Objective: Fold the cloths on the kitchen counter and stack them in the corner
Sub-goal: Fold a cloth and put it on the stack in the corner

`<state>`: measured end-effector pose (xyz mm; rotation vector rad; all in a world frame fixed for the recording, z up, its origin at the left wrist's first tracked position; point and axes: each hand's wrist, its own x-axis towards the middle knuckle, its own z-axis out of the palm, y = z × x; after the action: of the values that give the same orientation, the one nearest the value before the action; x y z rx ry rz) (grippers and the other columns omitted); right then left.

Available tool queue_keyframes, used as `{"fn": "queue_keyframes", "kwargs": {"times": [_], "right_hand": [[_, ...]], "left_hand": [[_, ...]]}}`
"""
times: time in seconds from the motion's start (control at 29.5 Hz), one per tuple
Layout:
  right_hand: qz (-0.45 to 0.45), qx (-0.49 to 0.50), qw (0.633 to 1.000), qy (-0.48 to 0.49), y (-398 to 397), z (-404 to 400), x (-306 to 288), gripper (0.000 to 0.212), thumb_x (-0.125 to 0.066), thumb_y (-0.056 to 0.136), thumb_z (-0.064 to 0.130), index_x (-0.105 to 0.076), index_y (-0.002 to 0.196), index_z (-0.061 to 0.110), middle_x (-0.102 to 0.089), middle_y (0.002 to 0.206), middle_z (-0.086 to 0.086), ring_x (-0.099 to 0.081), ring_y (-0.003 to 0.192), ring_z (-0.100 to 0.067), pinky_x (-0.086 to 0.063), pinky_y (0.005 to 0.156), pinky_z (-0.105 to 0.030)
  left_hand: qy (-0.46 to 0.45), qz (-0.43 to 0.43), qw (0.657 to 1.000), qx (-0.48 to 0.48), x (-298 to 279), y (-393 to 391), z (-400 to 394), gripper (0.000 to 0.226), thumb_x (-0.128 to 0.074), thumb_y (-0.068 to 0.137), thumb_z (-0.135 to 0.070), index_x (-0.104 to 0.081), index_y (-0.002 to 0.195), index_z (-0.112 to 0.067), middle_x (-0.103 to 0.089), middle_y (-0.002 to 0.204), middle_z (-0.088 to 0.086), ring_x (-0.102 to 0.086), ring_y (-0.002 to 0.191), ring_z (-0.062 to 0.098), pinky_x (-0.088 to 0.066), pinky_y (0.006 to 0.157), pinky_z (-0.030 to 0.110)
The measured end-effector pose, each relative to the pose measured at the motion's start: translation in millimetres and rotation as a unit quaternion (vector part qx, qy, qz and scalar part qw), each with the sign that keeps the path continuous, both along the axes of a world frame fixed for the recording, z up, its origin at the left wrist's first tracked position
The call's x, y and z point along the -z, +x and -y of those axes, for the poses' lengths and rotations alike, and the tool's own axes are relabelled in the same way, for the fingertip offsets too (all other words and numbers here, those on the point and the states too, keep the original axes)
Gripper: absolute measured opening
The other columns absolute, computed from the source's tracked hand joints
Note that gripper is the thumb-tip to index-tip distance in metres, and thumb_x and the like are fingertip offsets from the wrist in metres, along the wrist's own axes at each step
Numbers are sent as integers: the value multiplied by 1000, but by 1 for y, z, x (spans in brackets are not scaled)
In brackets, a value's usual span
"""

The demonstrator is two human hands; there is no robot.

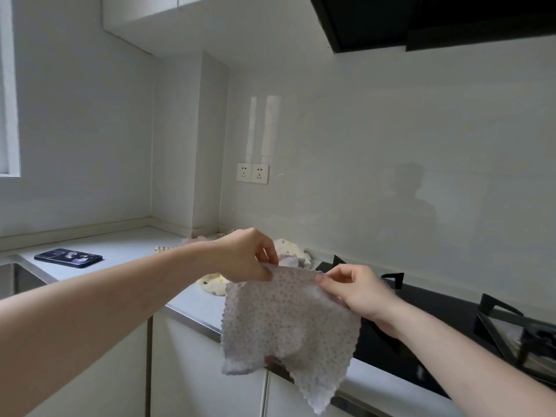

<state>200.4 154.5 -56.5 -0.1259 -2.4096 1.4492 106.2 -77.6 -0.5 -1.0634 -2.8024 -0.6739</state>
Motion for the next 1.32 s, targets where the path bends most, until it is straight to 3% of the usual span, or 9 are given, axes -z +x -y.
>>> {"fn": "queue_keyframes", "kwargs": {"times": [0.1,0.2,0.34,0.51,0.71,0.81,0.92,1.12,1.32], "right_hand": [[-22,31,999,37,-6,-16,0,25,-79,86,41,-76,88,16,-66,76,5,-56,70,-8,-43,68,-24],[-31,52,992,107,-12,-31,1,7,-81,87,27,-77,85,22,-74,80,8,-63,76,-12,-48,73,-27],[-47,114,971,206,-21,-46,2,14,-76,90,21,-75,80,32,-74,83,15,-68,85,-9,-52,77,-26],[-78,182,937,288,-32,-58,-2,15,-69,94,27,-73,82,35,-68,80,20,-63,81,-7,-45,67,-27],[-88,237,925,284,-53,-74,0,13,-71,92,34,-71,80,37,-71,86,15,-62,90,-14,-45,66,-28],[-91,249,923,279,-61,-78,4,9,-70,93,34,-73,84,36,-71,90,14,-63,89,-18,-43,64,-27],[-91,259,925,264,-67,-80,8,9,-70,92,33,-74,84,37,-72,91,14,-64,83,-23,-43,62,-27],[-87,247,928,264,-71,-77,22,12,-70,90,34,-75,82,42,-73,87,17,-66,79,-18,-57,69,-34],[-58,169,936,303,-52,-67,41,15,-71,90,33,-75,83,46,-72,89,23,-64,92,-4,-58,79,-35]], "left_hand": [[-21,-37,999,-11,5,-6,-1,9,-73,86,-29,-71,91,-36,-66,83,-18,-58,70,-1,-43,60,12],[-21,-80,996,-40,11,-14,-4,10,-65,86,-29,-72,86,-35,-70,83,-11,-64,82,18,-53,74,24],[-2,-129,989,-78,21,-25,-14,13,-63,85,-27,-69,76,-34,-67,75,-9,-64,81,24,-50,63,29],[27,-214,967,-134,31,-42,-30,13,-68,88,-31,-78,96,-31,-74,92,-5,-61,81,25,-39,65,28],[110,-160,968,-161,43,-63,-48,22,-62,88,-23,-80,96,-34,-76,94,-3,-66,88,30,-54,70,31],[156,-140,963,-168,48,-71,-54,17,-64,87,-24,-78,88,-32,-77,93,-6,-67,93,28,-53,74,30],[192,-121,958,-176,55,-76,-57,19,-67,88,-24,-81,94,-36,-78,96,-9,-68,96,23,-54,78,29],[216,-100,960,-146,72,-84,-53,19,-71,87,-21,-83,93,-34,-79,99,-12,-70,98,13,-52,84,24],[163,-89,976,-115,97,-80,-38,17,-73,91,-18,-82,92,-32,-78,102,-10,-71,99,9,-59,85,29]]}}
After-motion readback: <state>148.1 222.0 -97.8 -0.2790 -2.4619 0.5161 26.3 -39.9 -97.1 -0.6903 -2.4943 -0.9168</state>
